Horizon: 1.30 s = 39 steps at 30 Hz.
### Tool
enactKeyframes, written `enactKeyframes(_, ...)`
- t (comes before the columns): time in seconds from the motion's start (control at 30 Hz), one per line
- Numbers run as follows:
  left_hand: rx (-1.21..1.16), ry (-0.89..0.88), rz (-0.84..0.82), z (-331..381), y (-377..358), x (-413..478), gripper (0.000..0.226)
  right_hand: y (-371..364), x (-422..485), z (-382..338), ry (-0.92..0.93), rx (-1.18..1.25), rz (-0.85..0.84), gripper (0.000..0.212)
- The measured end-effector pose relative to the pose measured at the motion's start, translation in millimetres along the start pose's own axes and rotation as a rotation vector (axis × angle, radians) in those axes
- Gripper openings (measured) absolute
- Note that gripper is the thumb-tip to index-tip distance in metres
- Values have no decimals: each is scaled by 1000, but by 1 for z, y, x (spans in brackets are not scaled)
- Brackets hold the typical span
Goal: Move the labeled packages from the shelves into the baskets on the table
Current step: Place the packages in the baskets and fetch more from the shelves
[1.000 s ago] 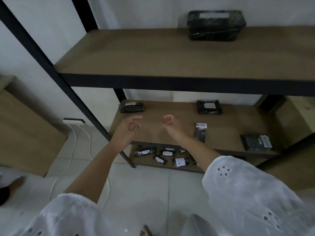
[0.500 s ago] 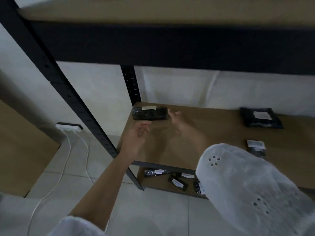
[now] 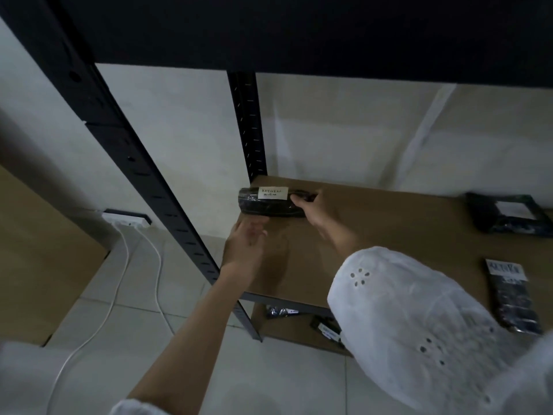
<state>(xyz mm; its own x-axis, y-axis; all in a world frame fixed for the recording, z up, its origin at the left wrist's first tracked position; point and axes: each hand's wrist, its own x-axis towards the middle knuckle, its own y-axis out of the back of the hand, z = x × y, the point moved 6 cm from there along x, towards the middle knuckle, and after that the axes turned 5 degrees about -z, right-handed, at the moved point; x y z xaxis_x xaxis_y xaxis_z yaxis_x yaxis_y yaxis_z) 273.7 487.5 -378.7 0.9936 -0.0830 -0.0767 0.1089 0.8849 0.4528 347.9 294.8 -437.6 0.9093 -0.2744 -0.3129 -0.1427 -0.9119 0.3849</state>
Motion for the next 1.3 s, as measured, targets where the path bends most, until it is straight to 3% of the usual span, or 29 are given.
enactKeyframes(0.13,-34,145,78,-11,-5,-2,23,22,-28,12,22,77,-14,54)
enactKeyframes(0.27,-86,284,182,-7,-15,-10,49,61,-61,31,-3,263,-45,45)
enactKeyframes(0.37,-356,384,95,-2,-42,-18,60,95,-84,46,13,244,-86,40)
enactKeyframes(0.47,-610,473,-56,9,-79,-33,49,118,-108,65,-25,265,-92,33)
enactKeyframes(0.6,-689,513,-93,23,-113,-53,25,142,-136,83,-55,349,-60,28)
enactKeyframes(0.7,-735,533,-113,31,-131,-63,22,164,-157,97,-84,325,-47,24)
enactKeyframes(0.77,-763,545,-124,38,-140,-67,21,187,-169,111,-108,306,93,41)
enactKeyframes(0.8,-767,547,-129,42,-143,-68,21,204,-174,118,-110,210,242,46)
enactKeyframes(0.9,-754,533,-147,53,-151,-71,24,248,-186,135,-217,-367,627,41)
enactKeyframes(1.0,-729,528,-172,60,-156,-75,29,260,-189,166,-515,-520,572,63)
enactKeyframes(1.07,-712,527,-181,64,-157,-76,31,261,-189,178,-597,-515,515,77)
enactKeyframes(1.3,-662,519,-208,80,-150,-91,32,261,-202,168,-488,-235,436,83)
